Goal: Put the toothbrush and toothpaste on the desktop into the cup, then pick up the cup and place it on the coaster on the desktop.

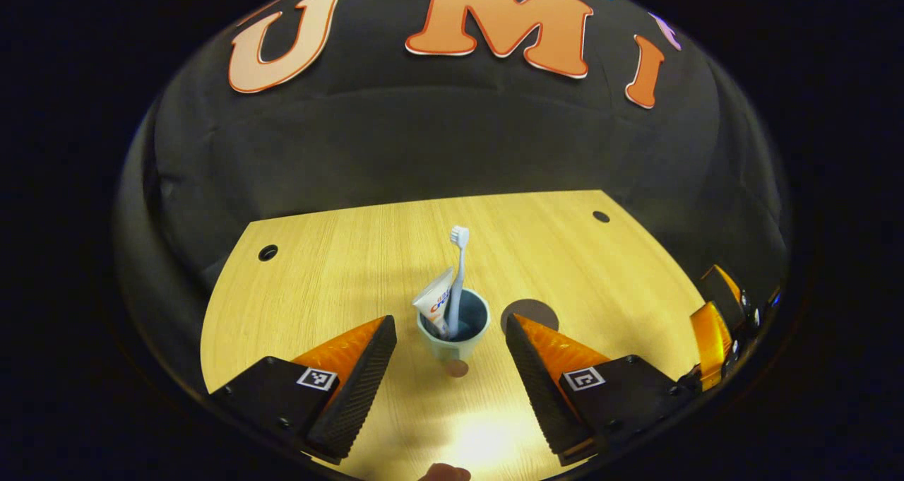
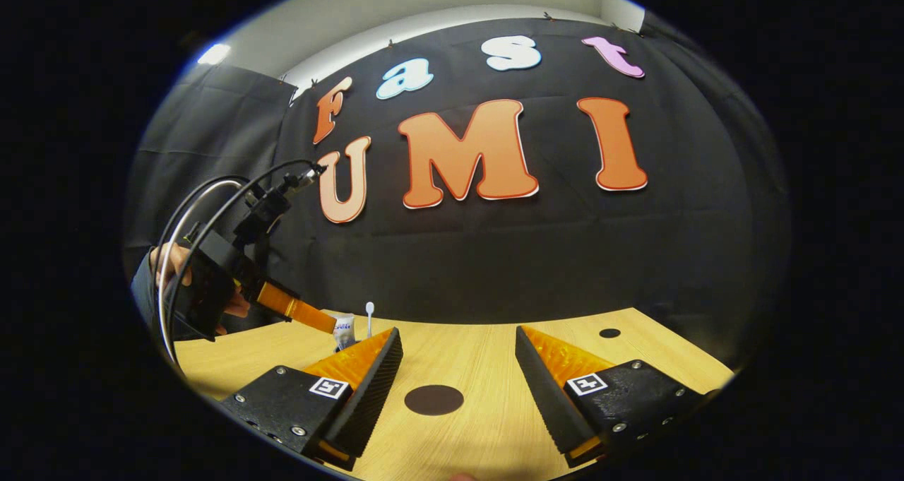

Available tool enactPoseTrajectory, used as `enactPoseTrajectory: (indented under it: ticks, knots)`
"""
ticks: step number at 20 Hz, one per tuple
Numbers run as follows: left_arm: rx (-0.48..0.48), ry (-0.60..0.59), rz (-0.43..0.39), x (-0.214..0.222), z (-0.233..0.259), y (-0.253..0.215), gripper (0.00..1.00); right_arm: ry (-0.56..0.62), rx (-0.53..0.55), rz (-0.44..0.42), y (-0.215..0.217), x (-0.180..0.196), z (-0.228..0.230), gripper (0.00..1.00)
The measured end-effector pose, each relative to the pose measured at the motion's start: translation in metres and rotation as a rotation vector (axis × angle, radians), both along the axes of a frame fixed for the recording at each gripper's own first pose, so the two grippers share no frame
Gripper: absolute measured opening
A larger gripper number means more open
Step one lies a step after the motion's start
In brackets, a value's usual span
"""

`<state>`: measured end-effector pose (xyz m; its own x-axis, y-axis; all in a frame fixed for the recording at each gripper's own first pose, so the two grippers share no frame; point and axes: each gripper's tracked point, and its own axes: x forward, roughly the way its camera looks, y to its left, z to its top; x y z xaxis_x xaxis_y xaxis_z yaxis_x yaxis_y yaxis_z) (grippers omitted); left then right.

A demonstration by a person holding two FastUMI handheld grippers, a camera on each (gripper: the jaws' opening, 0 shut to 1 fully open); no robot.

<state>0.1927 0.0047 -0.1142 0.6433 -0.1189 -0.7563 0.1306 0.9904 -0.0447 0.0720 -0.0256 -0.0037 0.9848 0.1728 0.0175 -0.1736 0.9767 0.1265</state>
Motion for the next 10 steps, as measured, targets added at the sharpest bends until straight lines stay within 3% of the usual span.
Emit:
enactPoseTrajectory:
  ticks: [10]
  knots:
    - [0.029, 0.274, -0.018, -0.016, -0.031, -0.012, 1.00, 0.035, -0.042, -0.048, -0.042, -0.029, -0.007, 0.97]
